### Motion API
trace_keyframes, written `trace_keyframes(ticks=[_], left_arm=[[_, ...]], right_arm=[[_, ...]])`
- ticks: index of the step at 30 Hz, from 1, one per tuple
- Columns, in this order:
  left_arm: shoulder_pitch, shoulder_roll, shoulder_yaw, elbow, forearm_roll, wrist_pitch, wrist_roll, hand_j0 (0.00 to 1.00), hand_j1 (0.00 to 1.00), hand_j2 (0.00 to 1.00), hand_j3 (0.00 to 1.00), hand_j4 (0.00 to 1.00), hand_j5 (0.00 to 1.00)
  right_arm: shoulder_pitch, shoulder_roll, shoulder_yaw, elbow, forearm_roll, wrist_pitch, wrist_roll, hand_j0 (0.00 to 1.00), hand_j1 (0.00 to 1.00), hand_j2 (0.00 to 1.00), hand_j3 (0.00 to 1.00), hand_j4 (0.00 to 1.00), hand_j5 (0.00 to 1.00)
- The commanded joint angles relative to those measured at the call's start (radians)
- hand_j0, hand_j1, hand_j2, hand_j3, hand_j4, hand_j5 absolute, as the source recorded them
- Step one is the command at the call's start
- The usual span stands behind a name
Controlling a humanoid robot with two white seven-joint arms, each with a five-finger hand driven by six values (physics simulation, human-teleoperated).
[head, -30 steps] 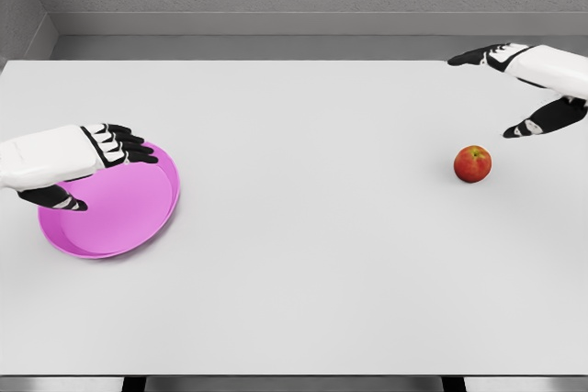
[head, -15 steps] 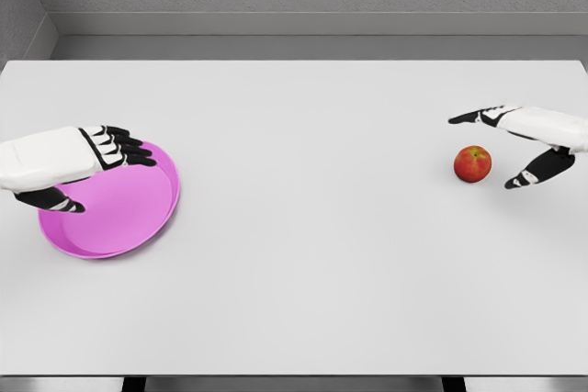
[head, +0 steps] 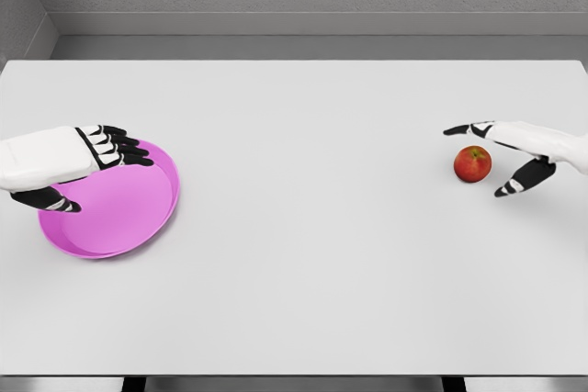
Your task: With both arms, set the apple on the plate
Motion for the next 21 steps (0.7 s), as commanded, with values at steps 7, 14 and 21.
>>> trace_keyframes(ticks=[7, 14, 21], left_arm=[[0.002, 0.009, 0.001, -0.011, 0.007, 0.002, 0.001, 1.00, 1.00, 1.00, 1.00, 1.00, 1.00], [0.002, 0.009, 0.002, -0.011, 0.006, 0.002, 0.001, 1.00, 1.00, 1.00, 1.00, 1.00, 1.00], [0.002, 0.010, 0.001, -0.013, 0.006, 0.002, 0.001, 1.00, 1.00, 1.00, 1.00, 1.00, 1.00]], right_arm=[[-0.017, 0.051, 0.014, 0.070, 0.031, 0.003, 0.000, 1.00, 1.00, 1.00, 1.00, 1.00, 1.00], [-0.028, 0.060, 0.014, 0.102, 0.052, 0.001, 0.000, 1.00, 1.00, 1.00, 1.00, 1.00, 1.00], [-0.029, 0.063, 0.014, 0.107, 0.052, 0.001, 0.000, 1.00, 1.00, 1.00, 1.00, 1.00, 1.00]])
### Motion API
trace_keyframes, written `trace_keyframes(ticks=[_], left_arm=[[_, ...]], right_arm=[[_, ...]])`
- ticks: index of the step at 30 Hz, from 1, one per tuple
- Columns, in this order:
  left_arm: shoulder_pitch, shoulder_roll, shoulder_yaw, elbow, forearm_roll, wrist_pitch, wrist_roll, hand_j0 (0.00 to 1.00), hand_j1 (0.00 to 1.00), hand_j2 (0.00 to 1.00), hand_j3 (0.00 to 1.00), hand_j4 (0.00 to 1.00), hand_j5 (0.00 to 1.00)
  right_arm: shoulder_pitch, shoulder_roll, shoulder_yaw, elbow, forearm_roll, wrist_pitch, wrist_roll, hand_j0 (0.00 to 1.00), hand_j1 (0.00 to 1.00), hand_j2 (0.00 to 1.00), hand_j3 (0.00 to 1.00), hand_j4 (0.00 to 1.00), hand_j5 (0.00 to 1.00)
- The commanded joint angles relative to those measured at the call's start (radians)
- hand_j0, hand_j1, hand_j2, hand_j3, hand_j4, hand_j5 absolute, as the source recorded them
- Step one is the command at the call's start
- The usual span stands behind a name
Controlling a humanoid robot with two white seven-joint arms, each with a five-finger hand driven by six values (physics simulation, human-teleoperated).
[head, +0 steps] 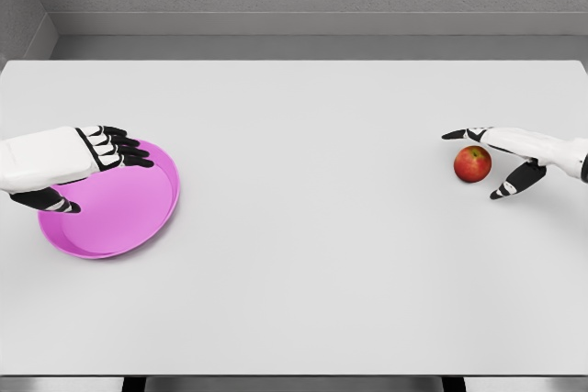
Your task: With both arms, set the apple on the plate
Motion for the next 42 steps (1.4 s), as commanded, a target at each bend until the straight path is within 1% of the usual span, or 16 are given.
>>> trace_keyframes(ticks=[1, 3, 5, 7, 15, 20, 23, 25, 27, 28, 29, 32, 33, 35, 37, 42], left_arm=[[0.000, 0.002, 0.000, -0.001, 0.006, 0.002, 0.001, 1.00, 1.00, 1.00, 1.00, 1.00, 1.00], [0.000, 0.002, 0.001, -0.001, 0.006, 0.002, 0.001, 1.00, 1.00, 1.00, 1.00, 1.00, 1.00], [0.000, 0.002, 0.000, -0.001, 0.006, 0.002, 0.001, 1.00, 1.00, 1.00, 1.00, 1.00, 1.00], [0.000, 0.004, 0.001, -0.001, 0.006, 0.002, -0.001, 1.00, 1.00, 1.00, 1.00, 1.00, 1.00], [0.008, 0.019, 0.001, -0.001, 0.007, 0.002, 0.001, 1.00, 1.00, 1.00, 1.00, 1.00, 1.00], [0.008, 0.023, 0.001, -0.001, 0.006, 0.002, 0.001, 1.00, 1.00, 1.00, 1.00, 1.00, 1.00], [0.009, 0.023, 0.001, -0.001, 0.006, 0.002, 0.001, 1.00, 1.00, 1.00, 1.00, 1.00, 1.00], [0.009, 0.023, 0.001, -0.001, 0.006, 0.002, 0.001, 1.00, 1.00, 1.00, 1.00, 1.00, 1.00], [0.008, 0.025, 0.001, -0.001, 0.006, 0.002, 0.001, 1.00, 1.00, 1.00, 1.00, 1.00, 1.00], [0.009, 0.025, 0.001, -0.001, 0.006, 0.002, 0.001, 1.00, 1.00, 1.00, 1.00, 1.00, 1.00], [0.009, 0.026, 0.000, -0.001, 0.006, 0.002, -0.001, 1.00, 1.00, 1.00, 1.00, 1.00, 1.00], [0.009, 0.026, 0.000, -0.001, 0.006, 0.002, 0.001, 1.00, 1.00, 1.00, 1.00, 1.00, 1.00], [0.009, 0.027, 0.000, -0.001, 0.007, 0.002, -0.001, 1.00, 1.00, 1.00, 1.00, 1.00, 1.00], [0.009, 0.027, 0.000, -0.001, 0.006, 0.002, -0.001, 1.00, 1.00, 1.00, 1.00, 1.00, 1.00], [0.009, 0.027, 0.000, -0.001, 0.006, 0.002, 0.001, 1.00, 1.00, 1.00, 1.00, 1.00, 1.00], [0.009, 0.027, 0.001, -0.001, 0.006, 0.002, -0.001, 1.00, 1.00, 1.00, 1.00, 1.00, 1.00]], right_arm=[[0.000, 0.006, 0.000, 0.001, -0.006, 0.002, 0.000, 0.96, 0.96, 0.96, 0.96, 0.96, 0.96], [0.000, 0.007, 0.000, 0.002, -0.006, 0.003, 0.000, 0.82, 0.82, 0.82, 0.82, 0.82, 0.82], [0.000, 0.007, 0.000, 0.004, -0.006, 0.003, 0.000, 0.80, 0.80, 0.80, 0.80, 0.80, 0.80], [-0.005, 0.007, 0.000, 0.010, -0.006, 0.003, 0.000, 0.73, 0.73, 0.73, 0.73, 0.73, 0.73], [-0.005, 0.013, 0.000, 0.008, -0.006, -0.001, 0.000, 0.63, 0.63, 0.63, 0.63, 0.63, 0.63], [-0.012, 0.018, 0.015, 0.008, -0.006, -0.007, 0.000, 0.48, 0.48, 0.48, 0.48, 0.48, 0.48], [-0.012, 0.018, 0.015, 0.008, -0.006, -0.014, 0.000, 0.47, 0.47, 0.47, 0.47, 0.47, 0.47], [-0.014, 0.018, 0.013, 0.007, -0.011, -0.037, 0.000, 0.46, 0.46, 0.46, 0.46, 0.46, 0.46], [-0.017, 0.020, 0.010, -0.002, -0.032, -0.139, 0.000, 0.42, 0.42, 0.42, 0.42, 0.42, 0.42], [-0.020, 0.021, 0.012, -0.012, -0.072, -0.184, 0.000, 0.40, 0.40, 0.40, 0.40, 0.40, 0.40], [-0.023, 0.020, 0.012, -0.036, -0.098, -0.186, 0.000, 0.40, 0.40, 0.40, 0.40, 0.40, 0.40], [-0.028, 0.036, 0.016, -0.182, -0.103, -0.186, 0.000, 0.34, 0.34, 0.34, 0.34, 0.34, 0.34], [-0.037, 0.055, 0.047, -0.232, -0.103, -0.186, 0.000, 0.33, 0.33, 0.33, 0.33, 0.33, 0.33], [-0.092, 0.113, 0.144, -0.246, -0.101, -0.185, 0.000, 0.33, 0.33, 0.33, 0.33, 0.33, 0.33], [-0.133, 0.176, 0.210, -0.245, -0.100, -0.133, 0.000, 0.33, 0.33, 0.33, 0.33, 0.33, 0.33], [-0.137, 0.191, 0.210, -0.237, -0.095, -0.127, 0.000, 0.33, 0.33, 0.33, 0.33, 0.33, 0.33]])
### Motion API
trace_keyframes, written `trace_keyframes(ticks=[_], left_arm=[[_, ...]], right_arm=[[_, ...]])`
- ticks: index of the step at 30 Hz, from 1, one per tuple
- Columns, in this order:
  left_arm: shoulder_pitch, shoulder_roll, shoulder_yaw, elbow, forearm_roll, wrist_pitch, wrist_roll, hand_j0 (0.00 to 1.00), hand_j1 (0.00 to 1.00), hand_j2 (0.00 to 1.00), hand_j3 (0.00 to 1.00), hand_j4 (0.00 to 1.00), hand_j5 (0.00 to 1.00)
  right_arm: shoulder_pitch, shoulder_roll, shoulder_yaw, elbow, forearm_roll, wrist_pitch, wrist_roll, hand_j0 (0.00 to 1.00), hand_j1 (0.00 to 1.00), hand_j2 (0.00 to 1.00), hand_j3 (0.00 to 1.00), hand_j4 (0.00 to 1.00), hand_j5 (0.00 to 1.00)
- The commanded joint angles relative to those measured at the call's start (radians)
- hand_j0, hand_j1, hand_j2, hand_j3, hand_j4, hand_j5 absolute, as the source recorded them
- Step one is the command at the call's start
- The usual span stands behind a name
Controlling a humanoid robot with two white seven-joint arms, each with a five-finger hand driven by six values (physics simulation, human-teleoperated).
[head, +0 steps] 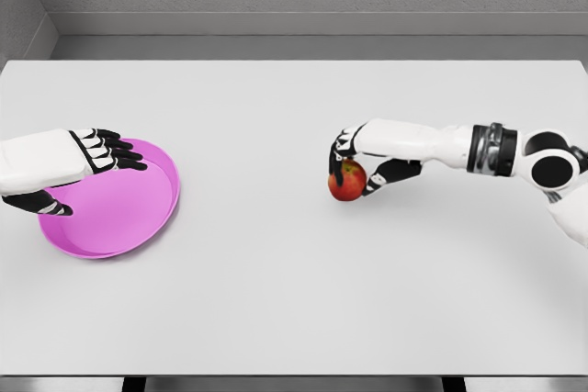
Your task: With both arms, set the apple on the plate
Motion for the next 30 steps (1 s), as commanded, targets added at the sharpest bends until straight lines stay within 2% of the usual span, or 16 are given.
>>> trace_keyframes(ticks=[1, 3, 4, 5, 6, 11, 13, 15, 16, 18, 21, 24, 27, 30], left_arm=[[0.000, 0.003, 0.001, 0.000, 0.007, 0.002, 0.001, 1.00, 1.00, 1.00, 1.00, 1.00, 1.00], [0.000, 0.003, 0.001, -0.001, 0.006, 0.002, -0.001, 1.00, 1.00, 1.00, 1.00, 1.00, 1.00], [0.005, 0.004, 0.001, -0.001, 0.007, 0.002, -0.001, 1.00, 1.00, 1.00, 1.00, 1.00, 1.00], [0.003, 0.004, 0.001, -0.001, 0.007, 0.002, 0.001, 1.00, 1.00, 1.00, 1.00, 1.00, 1.00], [0.005, 0.009, 0.000, -0.001, 0.007, 0.002, 0.001, 1.00, 1.00, 1.00, 1.00, 1.00, 1.00], [0.005, 0.009, -0.001, -0.009, 0.007, 0.002, 0.001, 1.00, 1.00, 1.00, 1.00, 1.00, 1.00], [0.005, 0.009, -0.001, -0.010, 0.007, 0.002, 0.001, 1.00, 1.00, 1.00, 1.00, 1.00, 1.00], [0.006, 0.009, -0.001, -0.014, 0.007, 0.002, 0.001, 1.00, 1.00, 1.00, 1.00, 1.00, 1.00], [0.006, 0.009, -0.001, -0.014, 0.007, 0.002, 0.001, 1.00, 1.00, 1.00, 1.00, 1.00, 1.00], [0.012, 0.009, -0.001, -0.014, 0.006, 0.002, -0.001, 1.00, 1.00, 1.00, 1.00, 1.00, 1.00], [0.012, 0.009, -0.001, -0.014, 0.006, 0.002, 0.001, 1.00, 1.00, 1.00, 1.00, 1.00, 1.00], [0.012, 0.010, -0.001, -0.015, 0.006, 0.002, 0.001, 1.00, 1.00, 1.00, 1.00, 1.00, 1.00], [0.012, 0.007, -0.001, -0.015, 0.006, 0.002, -0.001, 1.00, 1.00, 1.00, 1.00, 1.00, 1.00], [0.012, 0.006, 0.001, -0.024, 0.004, 0.002, -0.002, 1.00, 1.00, 1.00, 1.00, 1.00, 1.00]], right_arm=[[0.000, 0.012, 0.009, -0.002, -0.008, 0.012, -0.001, 0.33, 0.33, 0.33, 0.33, 0.33, 0.33], [0.000, 0.024, 0.009, -0.002, -0.008, 0.012, -0.001, 0.41, 0.41, 0.41, 0.41, 0.41, 0.41], [-0.002, 0.030, 0.008, -0.002, -0.007, 0.010, -0.001, 0.57, 0.57, 0.57, 0.57, 0.57, 0.57], [-0.012, 0.032, 0.008, -0.002, -0.004, 0.010, -0.001, 0.83, 0.83, 0.83, 0.83, 0.83, 0.83], [-0.014, 0.032, 0.005, -0.002, -0.002, 0.010, -0.001, 1.00, 1.00, 1.00, 1.00, 1.00, 1.00], [-0.011, 0.019, -0.003, 0.008, -0.004, 0.004, -0.001, 1.00, 1.00, 1.00, 1.00, 1.00, 1.00], [0.001, -0.016, -0.076, 0.011, -0.005, -0.001, -0.001, 1.00, 1.00, 1.00, 1.00, 1.00, 1.00], [0.020, -0.073, -0.173, 0.036, -0.010, -0.048, -0.001, 1.00, 1.00, 1.00, 1.00, 1.00, 1.00], [0.032, -0.111, -0.199, 0.060, -0.013, -0.049, -0.001, 1.00, 1.00, 1.00, 1.00, 1.00, 1.00], [0.060, -0.134, -0.256, 0.117, -0.013, -0.049, -0.001, 1.00, 1.00, 1.00, 1.00, 1.00, 1.00], [0.061, -0.134, -0.259, 0.171, -0.013, -0.049, -0.001, 1.00, 1.00, 1.00, 1.00, 1.00, 1.00], [0.090, -0.136, -0.322, 0.171, -0.013, -0.049, -0.001, 1.00, 1.00, 1.00, 1.00, 1.00, 1.00], [0.094, -0.174, -0.365, 0.166, -0.015, -0.049, -0.001, 1.00, 1.00, 1.00, 1.00, 1.00, 1.00], [0.092, -0.171, -0.402, 0.165, -0.015, -0.049, -0.001, 1.00, 1.00, 1.00, 1.00, 1.00, 1.00]])
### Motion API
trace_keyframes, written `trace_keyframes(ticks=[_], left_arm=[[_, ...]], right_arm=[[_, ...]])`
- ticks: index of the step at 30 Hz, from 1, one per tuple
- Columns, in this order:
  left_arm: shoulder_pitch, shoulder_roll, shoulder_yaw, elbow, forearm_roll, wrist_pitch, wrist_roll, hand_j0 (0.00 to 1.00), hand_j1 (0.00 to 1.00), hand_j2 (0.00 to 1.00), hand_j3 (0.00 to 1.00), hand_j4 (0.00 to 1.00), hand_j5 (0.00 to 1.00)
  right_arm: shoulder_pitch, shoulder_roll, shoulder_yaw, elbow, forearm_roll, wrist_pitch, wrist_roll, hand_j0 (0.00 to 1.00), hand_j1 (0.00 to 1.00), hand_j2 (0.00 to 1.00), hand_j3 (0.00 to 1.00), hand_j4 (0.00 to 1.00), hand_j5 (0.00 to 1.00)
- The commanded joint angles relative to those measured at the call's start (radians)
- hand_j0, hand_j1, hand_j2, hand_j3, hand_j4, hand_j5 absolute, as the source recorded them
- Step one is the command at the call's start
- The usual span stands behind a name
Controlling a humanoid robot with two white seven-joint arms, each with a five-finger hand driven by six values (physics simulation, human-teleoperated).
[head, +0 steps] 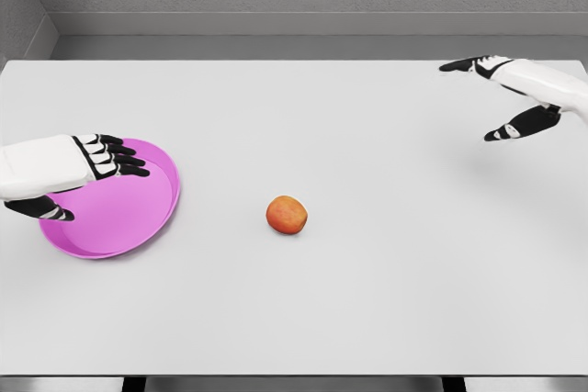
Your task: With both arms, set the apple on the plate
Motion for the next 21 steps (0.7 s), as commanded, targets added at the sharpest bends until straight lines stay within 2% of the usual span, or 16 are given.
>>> trace_keyframes(ticks=[1, 6, 8, 10, 12, 13, 15, 16, 17, 19, 21], left_arm=[[-0.002, 0.000, 0.006, -0.003, 0.005, 0.002, -0.013, 1.00, 1.00, 1.00, 1.00, 1.00, 1.00], [-0.002, -0.009, 0.024, -0.005, 0.005, 0.002, -0.050, 1.00, 1.00, 1.00, 1.00, 1.00, 1.00], [-0.005, -0.012, 0.055, -0.005, 0.004, 0.002, -0.076, 1.00, 1.00, 1.00, 1.00, 1.00, 1.00], [-0.028, -0.051, 0.057, -0.011, 0.001, 0.002, -0.122, 1.00, 1.00, 1.00, 1.00, 1.00, 1.00], [-0.093, -0.120, 0.038, -0.009, 0.005, 0.002, -0.138, 1.00, 1.00, 1.00, 1.00, 1.00, 1.00], [-0.144, -0.163, 0.005, -0.006, 0.008, 0.002, -0.138, 1.00, 1.00, 1.00, 1.00, 1.00, 1.00], [-0.325, -0.199, -0.202, -0.008, 0.019, 0.002, -0.133, 1.00, 1.00, 1.00, 1.00, 1.00, 1.00], [-0.388, -0.253, -0.269, -0.008, 0.022, 0.002, -0.138, 1.00, 1.00, 1.00, 1.00, 1.00, 1.00], [-0.426, -0.310, -0.307, 0.000, 0.010, 0.002, -0.141, 1.00, 1.00, 1.00, 1.00, 1.00, 1.00], [-0.449, -0.411, -0.353, 0.015, -0.039, 0.002, -0.142, 1.00, 1.00, 1.00, 1.00, 1.00, 1.00], [-0.454, -0.428, -0.351, 0.037, -0.050, 0.002, -0.139, 1.00, 1.00, 1.00, 1.00, 1.00, 1.00]], right_arm=[[0.000, -0.011, -0.030, 0.000, -0.008, 0.003, 0.000, 1.00, 1.00, 1.00, 1.00, 1.00, 1.00], [0.000, -0.011, -0.031, -0.023, -0.008, 0.003, 0.000, 1.00, 1.00, 1.00, 1.00, 1.00, 1.00], [0.005, -0.016, -0.031, -0.026, -0.008, 0.003, 0.000, 1.00, 1.00, 1.00, 1.00, 1.00, 1.00], [0.021, -0.016, -0.033, -0.026, -0.006, 0.003, 0.000, 1.00, 1.00, 1.00, 1.00, 1.00, 1.00], [0.029, -0.014, -0.077, -0.024, -0.005, 0.003, 0.000, 1.00, 1.00, 1.00, 1.00, 1.00, 1.00], [0.029, -0.014, -0.077, -0.024, -0.005, 0.003, 0.000, 1.00, 1.00, 1.00, 1.00, 1.00, 1.00], [0.028, -0.014, -0.082, -0.024, -0.003, 0.003, 0.000, 1.00, 1.00, 1.00, 1.00, 1.00, 1.00], [0.023, -0.013, -0.082, -0.026, -0.005, 0.003, 0.000, 1.00, 1.00, 1.00, 1.00, 1.00, 1.00], [0.018, -0.010, -0.080, -0.026, -0.005, 0.003, 0.000, 1.00, 1.00, 1.00, 1.00, 1.00, 1.00], [0.018, -0.005, -0.080, -0.031, -0.005, 0.003, 0.000, 1.00, 1.00, 1.00, 1.00, 1.00, 1.00], [0.017, -0.010, -0.080, -0.035, -0.005, 0.003, 0.000, 1.00, 1.00, 1.00, 1.00, 1.00, 1.00]])
